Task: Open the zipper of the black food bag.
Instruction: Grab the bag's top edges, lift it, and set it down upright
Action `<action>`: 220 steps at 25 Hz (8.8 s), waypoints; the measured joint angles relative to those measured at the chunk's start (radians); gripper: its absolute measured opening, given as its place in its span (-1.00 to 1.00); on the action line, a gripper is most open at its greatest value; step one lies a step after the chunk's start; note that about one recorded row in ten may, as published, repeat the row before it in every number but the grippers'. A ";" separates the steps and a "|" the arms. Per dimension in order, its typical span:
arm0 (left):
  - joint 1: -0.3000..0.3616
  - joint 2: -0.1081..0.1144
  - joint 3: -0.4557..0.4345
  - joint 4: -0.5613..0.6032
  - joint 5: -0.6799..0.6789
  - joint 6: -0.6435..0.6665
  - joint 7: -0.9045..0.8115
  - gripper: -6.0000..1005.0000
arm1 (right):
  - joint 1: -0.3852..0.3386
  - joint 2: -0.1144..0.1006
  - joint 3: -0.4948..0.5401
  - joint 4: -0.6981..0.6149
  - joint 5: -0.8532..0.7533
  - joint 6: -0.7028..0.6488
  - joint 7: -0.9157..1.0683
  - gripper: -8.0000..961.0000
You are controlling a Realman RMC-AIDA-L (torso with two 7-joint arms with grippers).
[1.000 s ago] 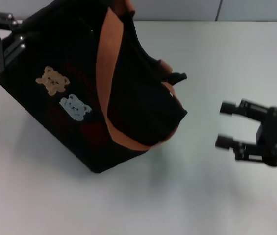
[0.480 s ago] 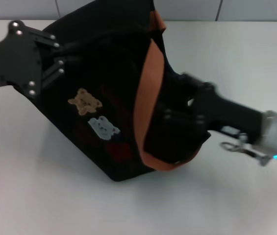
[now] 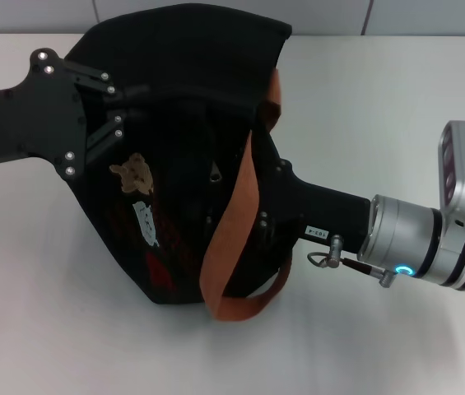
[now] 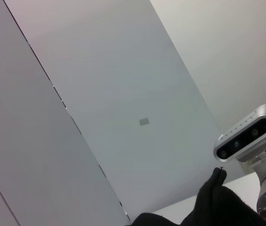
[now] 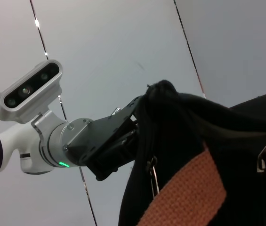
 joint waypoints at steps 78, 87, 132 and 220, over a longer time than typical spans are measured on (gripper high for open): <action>-0.001 0.002 -0.057 -0.273 -0.010 0.050 0.221 -0.84 | -0.212 -0.003 0.160 0.003 0.115 -0.210 -0.398 0.75; -0.010 0.001 -0.057 -0.308 -0.017 0.057 0.235 -0.84 | -0.192 -0.002 0.292 0.087 0.086 -0.153 -0.494 0.75; -0.004 0.001 -0.060 -0.328 -0.031 0.038 0.249 -0.84 | -0.266 -0.002 0.496 0.164 -0.156 -0.142 -0.663 0.75; -0.026 0.002 -0.108 -0.427 -0.090 -0.036 0.365 -0.84 | -0.159 -0.002 0.731 0.078 -0.404 -0.030 -0.491 0.75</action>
